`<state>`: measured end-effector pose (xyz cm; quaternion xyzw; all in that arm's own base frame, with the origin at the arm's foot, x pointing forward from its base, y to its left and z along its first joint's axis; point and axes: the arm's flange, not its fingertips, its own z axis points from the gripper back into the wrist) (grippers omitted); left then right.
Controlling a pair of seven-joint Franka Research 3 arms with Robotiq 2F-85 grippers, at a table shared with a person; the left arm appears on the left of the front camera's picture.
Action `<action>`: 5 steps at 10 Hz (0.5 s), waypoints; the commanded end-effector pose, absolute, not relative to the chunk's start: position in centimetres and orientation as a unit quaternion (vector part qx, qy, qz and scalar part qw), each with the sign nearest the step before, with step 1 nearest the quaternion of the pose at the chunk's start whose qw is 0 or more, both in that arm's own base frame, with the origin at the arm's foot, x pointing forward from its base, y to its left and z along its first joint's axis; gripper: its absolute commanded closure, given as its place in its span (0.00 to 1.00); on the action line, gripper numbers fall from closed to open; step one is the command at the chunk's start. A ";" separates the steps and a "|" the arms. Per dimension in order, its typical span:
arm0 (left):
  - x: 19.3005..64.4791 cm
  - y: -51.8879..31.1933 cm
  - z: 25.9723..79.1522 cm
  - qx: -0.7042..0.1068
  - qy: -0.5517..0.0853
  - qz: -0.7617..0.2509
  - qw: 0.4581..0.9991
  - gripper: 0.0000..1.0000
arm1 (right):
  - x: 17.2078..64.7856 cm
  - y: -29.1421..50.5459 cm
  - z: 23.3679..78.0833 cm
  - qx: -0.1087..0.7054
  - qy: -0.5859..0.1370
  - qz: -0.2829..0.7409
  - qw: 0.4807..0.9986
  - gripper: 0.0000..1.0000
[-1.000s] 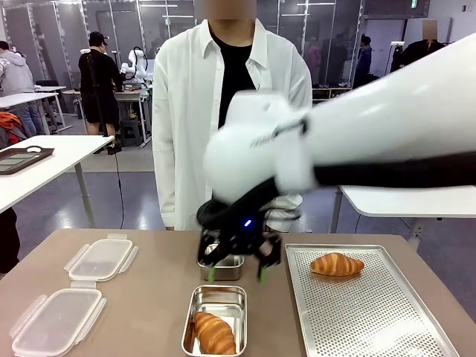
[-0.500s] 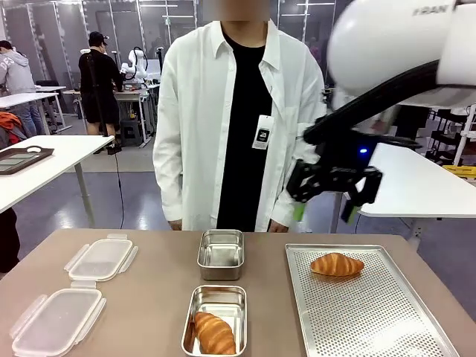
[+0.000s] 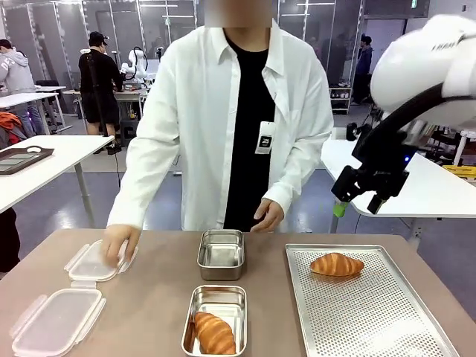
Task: Place the bread into the airtight container.
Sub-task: Pick up a Butter Roll and place it into an empty Airtight Container.
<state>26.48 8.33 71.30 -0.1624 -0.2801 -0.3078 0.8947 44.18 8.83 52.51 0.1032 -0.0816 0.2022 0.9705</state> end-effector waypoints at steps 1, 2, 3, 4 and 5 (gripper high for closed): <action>26.5 8.4 71.5 -0.162 -0.280 -0.317 0.892 0.00 | 47.6 7.9 49.8 0.130 -0.074 0.233 0.961 0.00; 26.5 8.4 71.5 -0.162 -0.280 -0.317 0.892 0.00 | 48.3 7.2 49.2 0.132 -0.074 0.231 0.961 0.00; 26.5 8.4 71.5 -0.162 -0.280 -0.317 0.892 0.00 | 47.4 5.8 50.6 0.156 -0.074 0.238 0.956 0.00; 26.5 8.4 71.5 -0.162 -0.280 -0.317 0.892 0.00 | 44.9 1.9 54.2 0.205 -0.078 0.251 0.943 0.00; 26.5 8.4 71.5 -0.162 -0.280 -0.317 0.892 0.00 | 42.1 -2.9 57.4 0.214 -0.084 0.235 0.944 0.00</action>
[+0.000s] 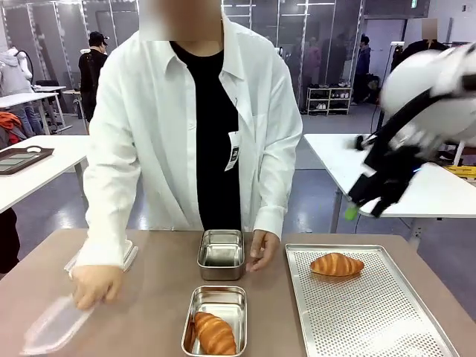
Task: Place the bread into the airtight container.
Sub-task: Pick up a Butter Roll and place it into an empty Airtight Container.
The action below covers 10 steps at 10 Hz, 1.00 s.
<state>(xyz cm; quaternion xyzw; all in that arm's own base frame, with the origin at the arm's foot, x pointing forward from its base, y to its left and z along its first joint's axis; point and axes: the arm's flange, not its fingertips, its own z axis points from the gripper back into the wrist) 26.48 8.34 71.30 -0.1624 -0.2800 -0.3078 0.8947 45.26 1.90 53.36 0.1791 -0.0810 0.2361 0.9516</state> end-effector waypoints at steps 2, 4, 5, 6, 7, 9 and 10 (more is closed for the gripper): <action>26.5 8.4 71.5 -0.162 -0.280 -0.317 0.892 0.00 | 36.0 -11.2 62.8 0.206 -0.103 0.207 0.951 0.00; 26.5 8.4 71.5 -0.162 -0.280 -0.317 0.892 0.00 | 29.1 -16.1 66.1 0.217 -0.146 0.195 0.945 0.00; 26.5 8.4 71.5 -0.162 -0.280 -0.317 0.892 0.00 | 26.4 -16.9 66.6 0.209 -0.164 0.192 0.945 0.00; 26.5 8.4 71.5 -0.162 -0.280 -0.317 0.892 0.00 | 24.6 -17.0 66.6 0.197 -0.171 0.187 0.947 0.00; 26.5 8.4 71.5 -0.162 -0.280 -0.317 0.892 0.00 | 23.8 -16.7 66.2 0.185 -0.168 0.176 0.952 0.00; 26.5 8.4 71.5 -0.162 -0.280 -0.317 0.892 0.00 | 23.0 -15.3 65.1 0.173 -0.166 0.157 0.958 0.00; 26.5 8.4 71.5 -0.162 -0.280 -0.317 0.892 0.00 | 23.3 -17.6 67.3 0.195 -0.167 0.180 0.950 0.00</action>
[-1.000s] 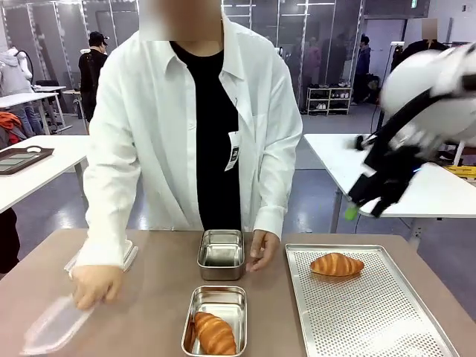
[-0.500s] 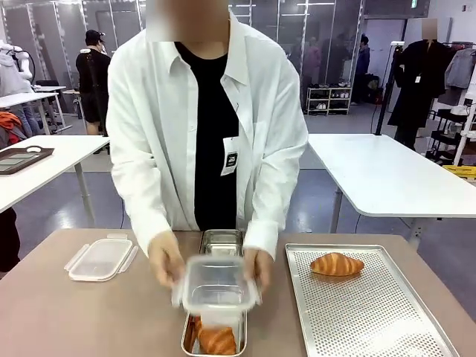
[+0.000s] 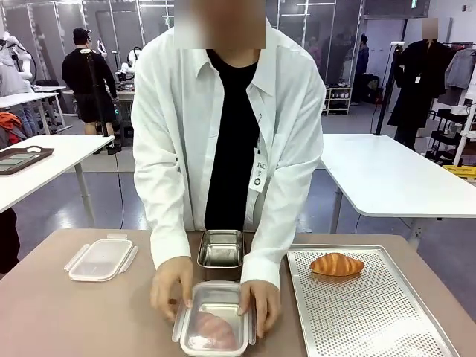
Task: Place the bread into the airtight container.
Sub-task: Pick up a Butter Roll and place it into an empty Airtight Container.
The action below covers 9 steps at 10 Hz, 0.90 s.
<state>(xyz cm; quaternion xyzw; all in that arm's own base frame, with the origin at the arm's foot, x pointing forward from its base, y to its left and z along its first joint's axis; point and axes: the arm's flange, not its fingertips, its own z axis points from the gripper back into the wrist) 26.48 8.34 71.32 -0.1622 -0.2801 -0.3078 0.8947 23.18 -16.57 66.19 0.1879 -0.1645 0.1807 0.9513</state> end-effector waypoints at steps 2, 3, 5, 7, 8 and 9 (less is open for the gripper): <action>26.5 8.4 71.5 -0.162 -0.280 -0.317 0.892 0.00 | 23.3 -17.6 67.3 0.195 -0.167 0.180 0.950 0.00; 26.5 8.4 71.5 -0.162 -0.280 -0.317 0.892 0.00 | 23.3 -17.6 67.3 0.195 -0.167 0.180 0.950 0.00; 26.5 8.4 71.5 -0.162 -0.280 -0.317 0.892 0.00 | 23.3 -17.6 67.3 0.195 -0.167 0.180 0.950 0.00; 26.5 8.4 71.5 -0.162 -0.280 -0.317 0.892 0.00 | 23.3 -17.6 67.3 0.195 -0.167 0.180 0.950 0.00; 26.5 8.4 71.5 -0.162 -0.280 -0.317 0.892 0.00 | 23.3 -17.6 67.3 0.195 -0.167 0.180 0.950 0.00; 26.5 8.4 71.5 -0.162 -0.280 -0.317 0.892 0.00 | 23.3 -17.6 67.3 0.195 -0.167 0.180 0.950 0.00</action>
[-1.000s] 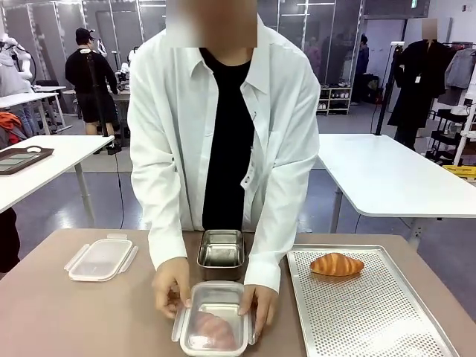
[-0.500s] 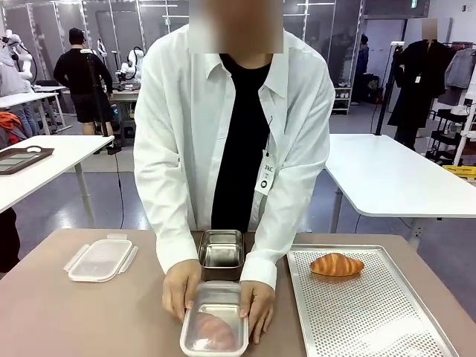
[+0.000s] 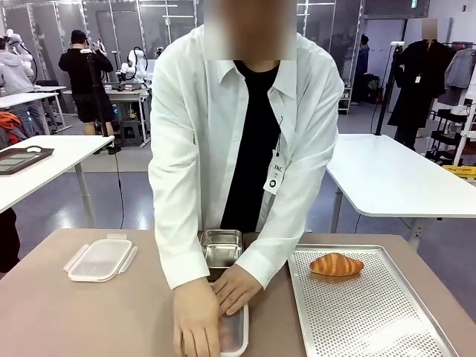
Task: Place the bread into the airtight container.
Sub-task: Pick up a Butter Roll and place it into an empty Airtight Container.
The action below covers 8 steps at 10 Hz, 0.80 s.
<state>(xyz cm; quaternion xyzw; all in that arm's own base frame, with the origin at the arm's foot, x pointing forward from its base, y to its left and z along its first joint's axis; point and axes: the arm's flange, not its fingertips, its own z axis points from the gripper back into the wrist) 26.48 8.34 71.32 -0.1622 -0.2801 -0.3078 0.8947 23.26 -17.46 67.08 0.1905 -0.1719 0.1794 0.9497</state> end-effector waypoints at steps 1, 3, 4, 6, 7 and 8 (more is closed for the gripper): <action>26.5 8.4 71.5 -0.162 -0.280 -0.317 0.892 0.00 | 23.3 -17.6 67.3 0.195 -0.167 0.180 0.950 0.00; 26.5 8.4 71.5 -0.162 -0.280 -0.317 0.892 0.00 | 23.3 -17.6 67.3 0.195 -0.167 0.180 0.950 0.00; 26.5 8.4 71.5 -0.162 -0.280 -0.317 0.892 0.00 | 23.3 -17.6 67.3 0.195 -0.167 0.180 0.950 0.00; 26.5 8.4 71.5 -0.162 -0.280 -0.317 0.892 0.00 | 23.3 -17.6 67.3 0.195 -0.167 0.180 0.950 0.00; 26.5 8.4 71.5 -0.162 -0.280 -0.317 0.892 0.00 | 23.3 -17.6 67.3 0.195 -0.167 0.180 0.950 0.00; 26.5 8.4 71.5 -0.162 -0.280 -0.317 0.892 0.00 | 23.3 -17.6 67.3 0.195 -0.167 0.180 0.950 0.00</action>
